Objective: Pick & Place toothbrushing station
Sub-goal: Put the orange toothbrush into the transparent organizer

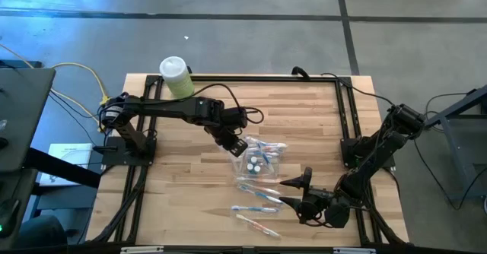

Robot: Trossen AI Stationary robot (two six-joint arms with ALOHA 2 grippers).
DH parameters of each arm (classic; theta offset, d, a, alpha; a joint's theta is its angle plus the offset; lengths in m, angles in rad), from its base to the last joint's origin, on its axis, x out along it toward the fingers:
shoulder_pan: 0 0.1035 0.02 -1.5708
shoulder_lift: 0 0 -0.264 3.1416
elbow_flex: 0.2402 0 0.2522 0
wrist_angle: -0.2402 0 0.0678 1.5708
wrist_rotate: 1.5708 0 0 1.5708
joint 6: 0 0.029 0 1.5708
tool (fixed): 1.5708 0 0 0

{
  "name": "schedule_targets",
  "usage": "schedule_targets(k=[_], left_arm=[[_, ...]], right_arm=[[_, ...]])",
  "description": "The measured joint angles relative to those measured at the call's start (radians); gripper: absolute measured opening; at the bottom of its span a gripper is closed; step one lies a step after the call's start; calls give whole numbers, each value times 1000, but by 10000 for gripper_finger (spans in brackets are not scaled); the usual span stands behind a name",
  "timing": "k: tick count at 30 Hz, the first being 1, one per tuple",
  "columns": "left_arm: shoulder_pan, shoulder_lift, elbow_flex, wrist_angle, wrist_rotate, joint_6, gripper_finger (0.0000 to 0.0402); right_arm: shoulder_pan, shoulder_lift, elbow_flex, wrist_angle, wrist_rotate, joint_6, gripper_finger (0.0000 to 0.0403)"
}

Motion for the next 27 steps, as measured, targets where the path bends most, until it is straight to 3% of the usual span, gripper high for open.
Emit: schedule_targets(k=[11,19,23,27], left_arm=[[0,28,-1,52,-26,19,83],[-1,12,1,305,54,66,97],[-1,2,2,355,133,92,98],[-5,-17,1,316,159,118,98]], right_arm=[[0,0,0,-3,0,16,263],[0,0,0,-31,51,39,263],[0,-18,0,-82,134,130,263],[-10,-86,0,-278,69,336,263]])
